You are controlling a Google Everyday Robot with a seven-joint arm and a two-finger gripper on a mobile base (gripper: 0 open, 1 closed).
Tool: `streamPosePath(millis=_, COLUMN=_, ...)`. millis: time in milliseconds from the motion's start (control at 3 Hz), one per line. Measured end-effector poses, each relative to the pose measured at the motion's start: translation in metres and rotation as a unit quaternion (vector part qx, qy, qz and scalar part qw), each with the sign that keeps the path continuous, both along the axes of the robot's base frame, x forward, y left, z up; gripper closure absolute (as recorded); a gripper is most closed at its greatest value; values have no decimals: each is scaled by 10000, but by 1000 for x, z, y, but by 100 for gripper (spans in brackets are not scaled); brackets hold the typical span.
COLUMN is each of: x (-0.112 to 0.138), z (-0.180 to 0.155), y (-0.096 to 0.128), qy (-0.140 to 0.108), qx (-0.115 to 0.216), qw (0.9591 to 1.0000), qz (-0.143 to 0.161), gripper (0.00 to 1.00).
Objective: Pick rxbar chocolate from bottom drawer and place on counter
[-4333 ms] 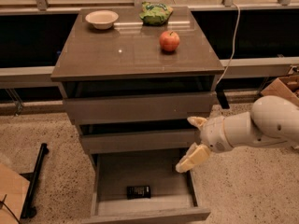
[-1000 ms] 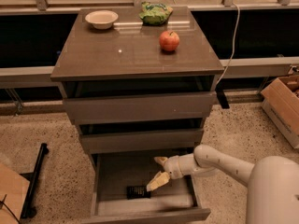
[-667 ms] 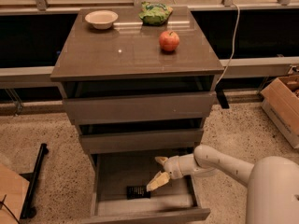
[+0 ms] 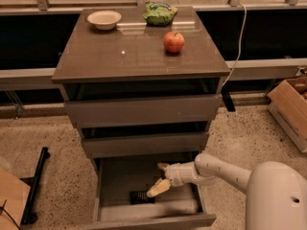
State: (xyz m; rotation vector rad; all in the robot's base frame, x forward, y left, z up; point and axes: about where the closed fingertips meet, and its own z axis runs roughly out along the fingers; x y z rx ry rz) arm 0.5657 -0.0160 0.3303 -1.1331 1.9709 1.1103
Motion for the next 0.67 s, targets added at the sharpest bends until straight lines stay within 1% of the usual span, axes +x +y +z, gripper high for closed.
streamPosePath(millis=333, x=8, z=-43, y=14, qy=21, qx=41, qw=10000, qz=26, gripper=0)
streamPosePath(millis=667, x=17, z=-86, y=23, qy=347, qx=118, qw=9993, qz=-73, gripper=0)
